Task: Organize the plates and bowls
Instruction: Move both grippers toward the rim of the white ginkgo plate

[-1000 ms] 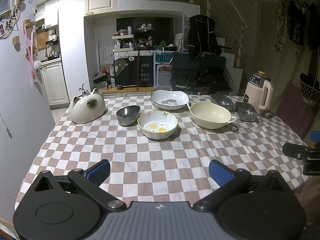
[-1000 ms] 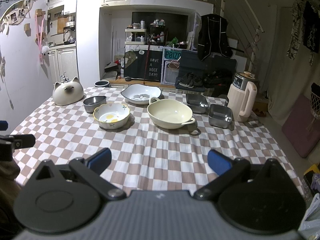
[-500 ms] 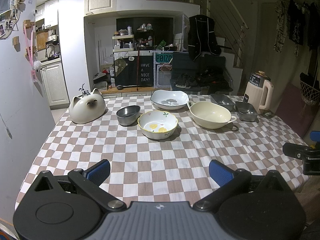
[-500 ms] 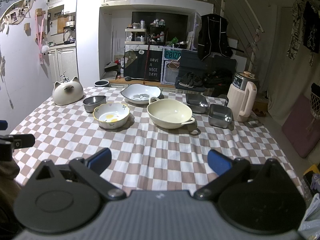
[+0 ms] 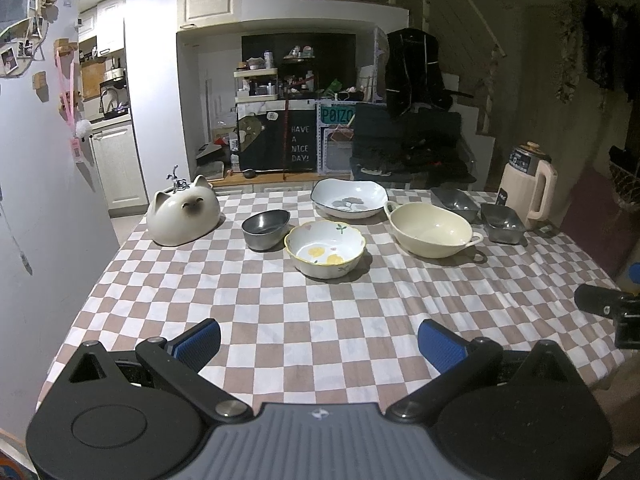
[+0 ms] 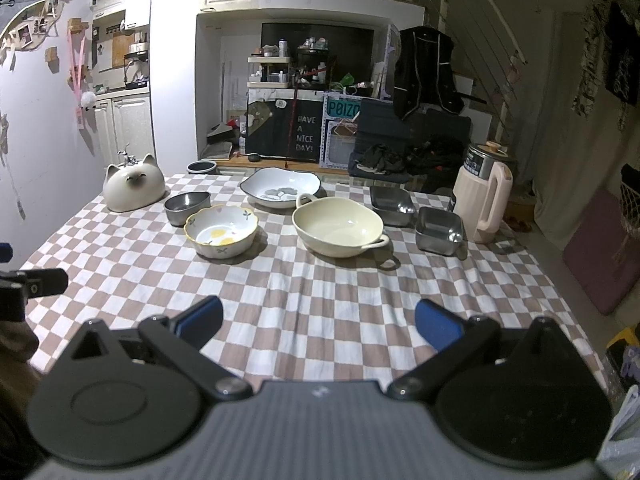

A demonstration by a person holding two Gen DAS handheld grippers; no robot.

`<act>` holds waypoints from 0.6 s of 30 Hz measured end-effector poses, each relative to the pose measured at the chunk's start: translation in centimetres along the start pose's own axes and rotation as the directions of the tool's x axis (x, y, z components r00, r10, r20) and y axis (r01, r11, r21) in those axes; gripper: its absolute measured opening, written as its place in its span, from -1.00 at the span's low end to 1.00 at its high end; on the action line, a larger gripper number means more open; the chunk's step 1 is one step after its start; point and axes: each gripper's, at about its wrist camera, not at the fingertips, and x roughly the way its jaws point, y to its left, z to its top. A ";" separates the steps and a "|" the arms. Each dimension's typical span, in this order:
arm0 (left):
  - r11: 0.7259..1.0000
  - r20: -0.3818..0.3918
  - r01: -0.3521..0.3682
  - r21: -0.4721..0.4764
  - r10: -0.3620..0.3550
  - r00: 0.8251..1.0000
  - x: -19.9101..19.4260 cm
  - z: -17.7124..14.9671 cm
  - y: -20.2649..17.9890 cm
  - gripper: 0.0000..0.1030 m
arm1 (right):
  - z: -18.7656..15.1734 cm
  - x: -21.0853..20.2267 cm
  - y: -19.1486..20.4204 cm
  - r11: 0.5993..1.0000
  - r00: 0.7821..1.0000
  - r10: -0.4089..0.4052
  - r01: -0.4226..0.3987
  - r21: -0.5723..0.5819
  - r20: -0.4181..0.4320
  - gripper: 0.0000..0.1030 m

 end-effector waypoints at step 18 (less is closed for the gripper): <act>1.000 0.057 -0.018 0.012 0.017 0.998 1.8 5.9 0.4 1.00 | 4.0 1.9 -0.5 1.000 0.999 -0.023 0.023 0.008 0.048 1.00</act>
